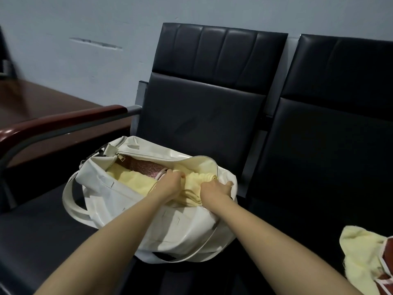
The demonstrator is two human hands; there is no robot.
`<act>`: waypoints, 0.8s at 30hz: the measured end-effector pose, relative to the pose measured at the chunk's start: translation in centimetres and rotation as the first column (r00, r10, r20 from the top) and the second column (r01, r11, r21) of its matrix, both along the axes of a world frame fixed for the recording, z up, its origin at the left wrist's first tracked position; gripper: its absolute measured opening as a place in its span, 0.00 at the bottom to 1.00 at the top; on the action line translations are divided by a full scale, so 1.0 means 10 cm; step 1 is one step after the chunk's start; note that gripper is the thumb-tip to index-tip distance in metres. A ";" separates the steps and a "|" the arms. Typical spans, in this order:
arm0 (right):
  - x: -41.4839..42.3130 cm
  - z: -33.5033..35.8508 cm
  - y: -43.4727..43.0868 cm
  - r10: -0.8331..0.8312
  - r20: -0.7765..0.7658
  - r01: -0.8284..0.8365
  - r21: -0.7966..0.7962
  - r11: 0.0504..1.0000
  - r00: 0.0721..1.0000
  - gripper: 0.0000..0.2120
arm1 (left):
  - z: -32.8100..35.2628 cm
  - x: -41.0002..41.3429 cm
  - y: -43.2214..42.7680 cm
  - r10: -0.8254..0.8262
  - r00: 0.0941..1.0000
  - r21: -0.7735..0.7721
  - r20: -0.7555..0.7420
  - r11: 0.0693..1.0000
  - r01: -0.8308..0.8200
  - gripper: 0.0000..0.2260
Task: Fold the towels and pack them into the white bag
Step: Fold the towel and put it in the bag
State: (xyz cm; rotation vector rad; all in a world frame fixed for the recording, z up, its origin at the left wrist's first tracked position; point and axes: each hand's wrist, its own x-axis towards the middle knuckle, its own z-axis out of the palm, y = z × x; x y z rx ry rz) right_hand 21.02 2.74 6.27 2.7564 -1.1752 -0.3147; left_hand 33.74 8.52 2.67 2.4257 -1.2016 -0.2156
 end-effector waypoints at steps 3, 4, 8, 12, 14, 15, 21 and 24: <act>0.03 -0.06 -0.07 -0.029 -0.084 0.024 -0.054 0.998 0.996 0.19 | -0.03 0.02 -0.03 0.009 1.000 -0.037 0.006 0.999 -0.009 0.21; 0.02 -0.06 -0.08 -0.033 -0.112 0.026 -0.063 0.998 0.993 0.20 | -0.03 0.02 -0.02 0.008 1.000 -0.039 0.012 0.999 -0.007 0.22; -0.07 -0.04 -0.07 0.037 -0.229 -0.070 -0.137 0.988 0.973 0.21 | -0.01 -0.09 0.00 0.027 0.971 0.058 0.237 0.997 -0.042 0.18; -0.13 0.02 -0.05 0.068 -0.252 -0.120 -0.197 0.973 0.965 0.30 | 0.08 -0.25 0.05 -0.060 0.949 0.125 0.308 0.992 0.022 0.14; -0.16 0.05 0.02 0.044 -0.204 -0.082 -0.186 0.979 0.978 0.32 | 0.08 -0.25 0.03 -0.173 0.973 0.226 0.150 0.965 0.136 0.15; -0.18 0.05 0.07 0.042 -0.150 -0.070 -0.184 0.980 0.988 0.31 | 0.09 -0.24 0.01 -0.214 0.973 0.286 0.087 0.941 0.182 0.16; -0.23 0.12 0.24 0.330 -0.030 -0.320 -0.343 0.883 0.944 0.17 | -0.07 -0.17 -0.06 -0.156 0.988 0.415 0.009 0.899 0.139 0.27; -0.15 0.09 0.10 0.309 -0.239 -0.360 -0.213 0.908 0.921 0.16 | 0.01 -0.16 -0.06 -0.142 0.989 0.378 -0.030 0.915 0.142 0.22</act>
